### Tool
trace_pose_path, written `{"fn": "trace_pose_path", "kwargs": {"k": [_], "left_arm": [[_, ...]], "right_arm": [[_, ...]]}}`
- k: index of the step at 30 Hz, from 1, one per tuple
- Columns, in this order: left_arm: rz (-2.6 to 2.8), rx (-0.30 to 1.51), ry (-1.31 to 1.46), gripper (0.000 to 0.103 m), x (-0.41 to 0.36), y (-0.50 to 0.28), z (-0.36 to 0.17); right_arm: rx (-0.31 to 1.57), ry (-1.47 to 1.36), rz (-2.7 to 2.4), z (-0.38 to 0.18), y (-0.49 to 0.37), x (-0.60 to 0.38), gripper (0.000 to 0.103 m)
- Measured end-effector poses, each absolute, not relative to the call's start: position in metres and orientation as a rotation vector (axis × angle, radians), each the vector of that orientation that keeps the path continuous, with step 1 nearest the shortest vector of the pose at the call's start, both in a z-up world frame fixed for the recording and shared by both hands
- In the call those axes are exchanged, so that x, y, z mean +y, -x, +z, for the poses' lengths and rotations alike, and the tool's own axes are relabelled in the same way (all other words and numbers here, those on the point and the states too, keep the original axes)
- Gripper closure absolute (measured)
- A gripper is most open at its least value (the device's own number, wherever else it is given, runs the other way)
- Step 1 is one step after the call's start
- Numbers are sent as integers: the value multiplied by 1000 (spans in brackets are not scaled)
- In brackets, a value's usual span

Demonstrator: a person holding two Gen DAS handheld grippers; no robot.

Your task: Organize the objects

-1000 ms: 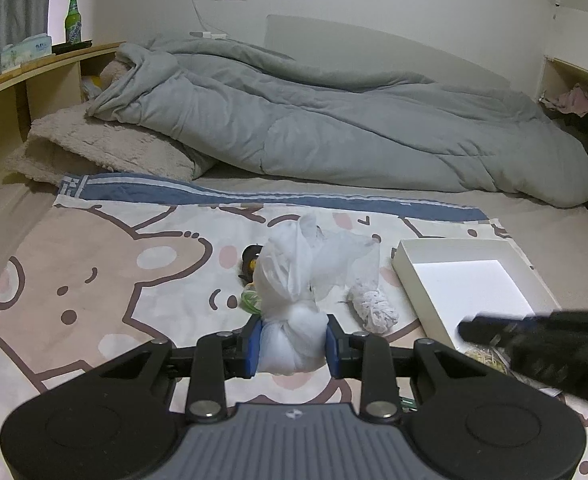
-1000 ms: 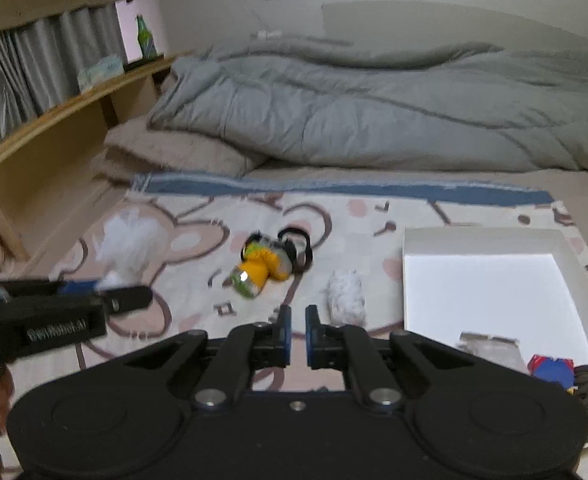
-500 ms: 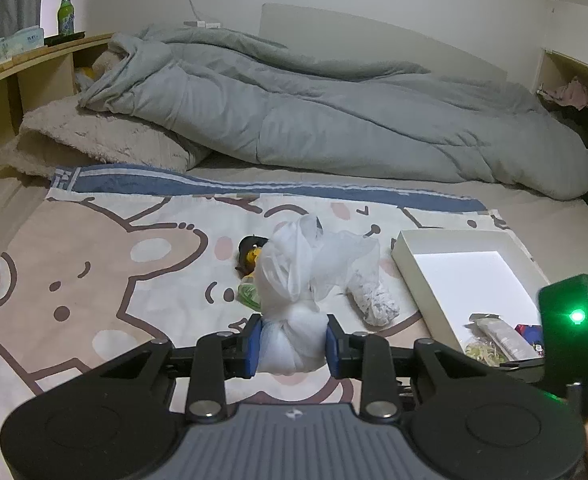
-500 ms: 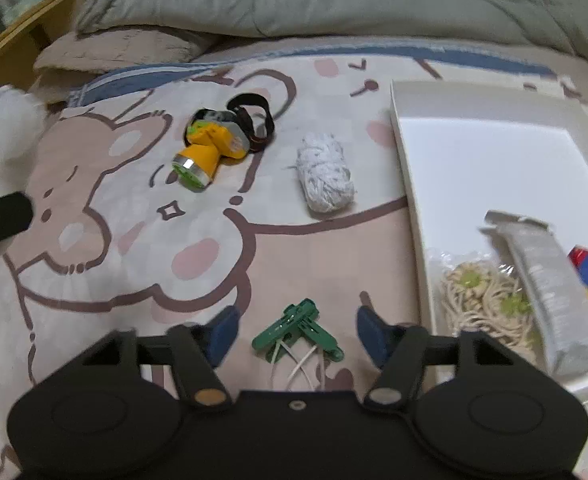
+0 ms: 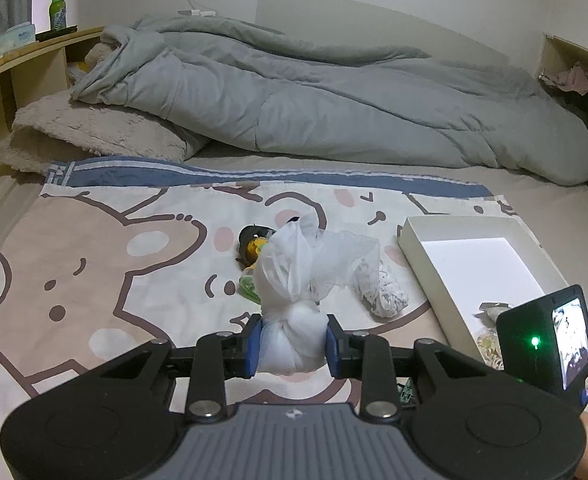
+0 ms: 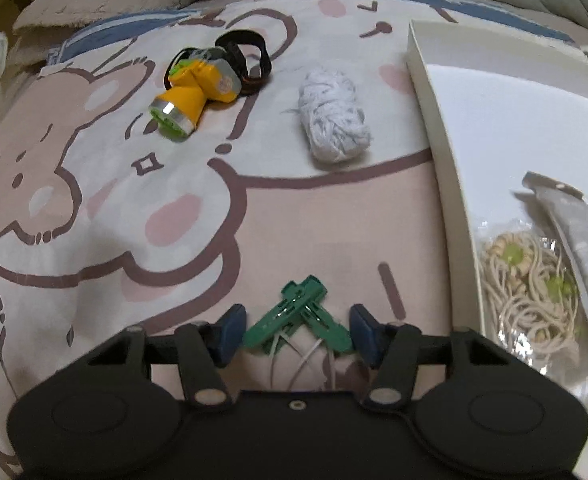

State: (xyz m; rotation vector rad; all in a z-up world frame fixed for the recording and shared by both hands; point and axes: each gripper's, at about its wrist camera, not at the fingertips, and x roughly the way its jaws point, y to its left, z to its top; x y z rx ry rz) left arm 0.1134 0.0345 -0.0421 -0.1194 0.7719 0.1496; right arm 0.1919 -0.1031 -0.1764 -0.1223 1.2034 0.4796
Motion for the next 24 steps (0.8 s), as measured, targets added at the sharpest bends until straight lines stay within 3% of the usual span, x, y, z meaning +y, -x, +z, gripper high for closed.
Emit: {"fn": "trace_pose_path", "kwargs": {"k": [6, 7, 8, 9, 14, 15, 17, 24], "left_arm": [[154, 767, 122, 70, 35, -111, -39], [157, 764, 126, 70, 36, -110, -39], [159, 762, 129, 70, 36, -109, -38], [160, 761, 131, 70, 36, -108, -38], [163, 756, 140, 70, 37, -105, -36], [162, 755, 140, 70, 37, -104, -35], [159, 755, 138, 70, 36, -104, -35], [149, 760, 132, 70, 32, -105, -35]], "right_arm": [[1163, 178, 511, -165, -183, -99, 50], [1149, 174, 518, -161, -181, -100, 57], [1137, 166, 523, -156, -181, -101, 90], [1137, 146, 527, -152, -181, -103, 97], [1072, 109, 541, -129, -175, -110, 92], [1067, 110, 545, -127, -173, -111, 79], [1060, 139, 552, -124, -170, -113, 65], [1150, 192, 564, -128, -163, -128, 65]]}}
